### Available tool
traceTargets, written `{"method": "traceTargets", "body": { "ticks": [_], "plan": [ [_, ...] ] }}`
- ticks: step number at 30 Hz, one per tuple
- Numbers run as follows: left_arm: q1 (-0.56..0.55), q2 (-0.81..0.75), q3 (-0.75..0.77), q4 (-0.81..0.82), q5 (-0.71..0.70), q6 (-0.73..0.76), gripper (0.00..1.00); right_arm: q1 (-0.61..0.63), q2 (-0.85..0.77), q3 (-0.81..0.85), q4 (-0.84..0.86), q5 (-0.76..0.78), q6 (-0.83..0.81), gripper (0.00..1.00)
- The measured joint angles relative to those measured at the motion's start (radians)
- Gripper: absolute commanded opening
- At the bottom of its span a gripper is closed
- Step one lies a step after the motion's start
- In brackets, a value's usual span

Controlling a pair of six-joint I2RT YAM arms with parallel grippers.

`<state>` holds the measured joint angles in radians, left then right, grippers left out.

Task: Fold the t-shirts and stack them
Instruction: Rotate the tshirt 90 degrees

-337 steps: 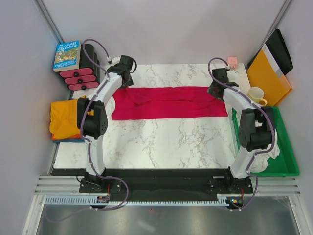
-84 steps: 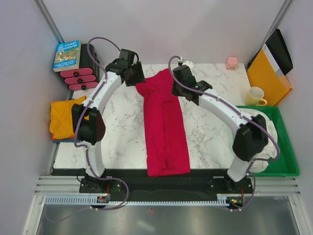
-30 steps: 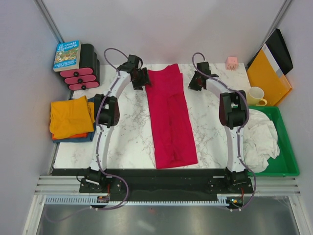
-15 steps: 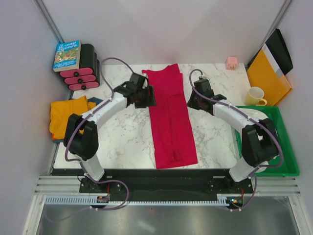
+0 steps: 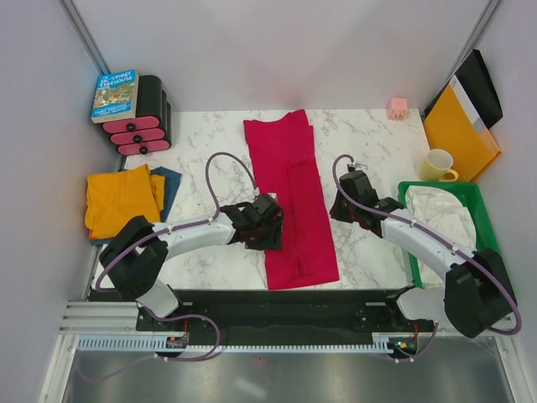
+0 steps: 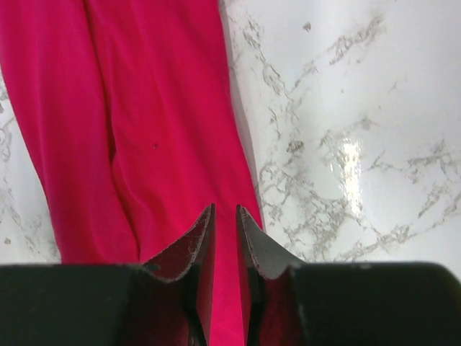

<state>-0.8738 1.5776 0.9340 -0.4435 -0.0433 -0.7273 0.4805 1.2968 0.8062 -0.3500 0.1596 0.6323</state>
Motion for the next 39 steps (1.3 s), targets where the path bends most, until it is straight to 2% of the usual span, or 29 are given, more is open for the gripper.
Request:
{"method": "traceTargets", "body": {
  "ticks": [6, 16, 21, 30, 34, 39],
  "plan": [
    [-0.053, 0.027, -0.05, 0.003, -0.005, -0.069, 0.64, 0.0, -0.055, -0.074, -0.009, -0.004, 0.0, 0.24],
    [-0.056, 0.016, -0.064, 0.0, -0.039, -0.156, 0.65, 0.0, -0.09, -0.128, -0.013, -0.004, -0.001, 0.24],
    [-0.059, -0.02, -0.085, -0.087, -0.116, -0.193, 0.69, 0.001, -0.098, -0.145, -0.013, -0.003, -0.002, 0.24],
    [-0.05, -0.081, -0.123, -0.291, -0.239, -0.233, 0.7, 0.001, -0.124, -0.167, -0.009, -0.004, -0.008, 0.25],
    [-0.069, -0.139, -0.122, -0.292, -0.244, -0.233, 0.71, 0.001, -0.124, -0.174, -0.006, -0.008, -0.008, 0.25],
    [-0.078, -0.143, -0.104, -0.274, -0.235, -0.232, 0.66, 0.002, -0.124, -0.18, -0.002, -0.013, -0.008, 0.24]
  ]
}}
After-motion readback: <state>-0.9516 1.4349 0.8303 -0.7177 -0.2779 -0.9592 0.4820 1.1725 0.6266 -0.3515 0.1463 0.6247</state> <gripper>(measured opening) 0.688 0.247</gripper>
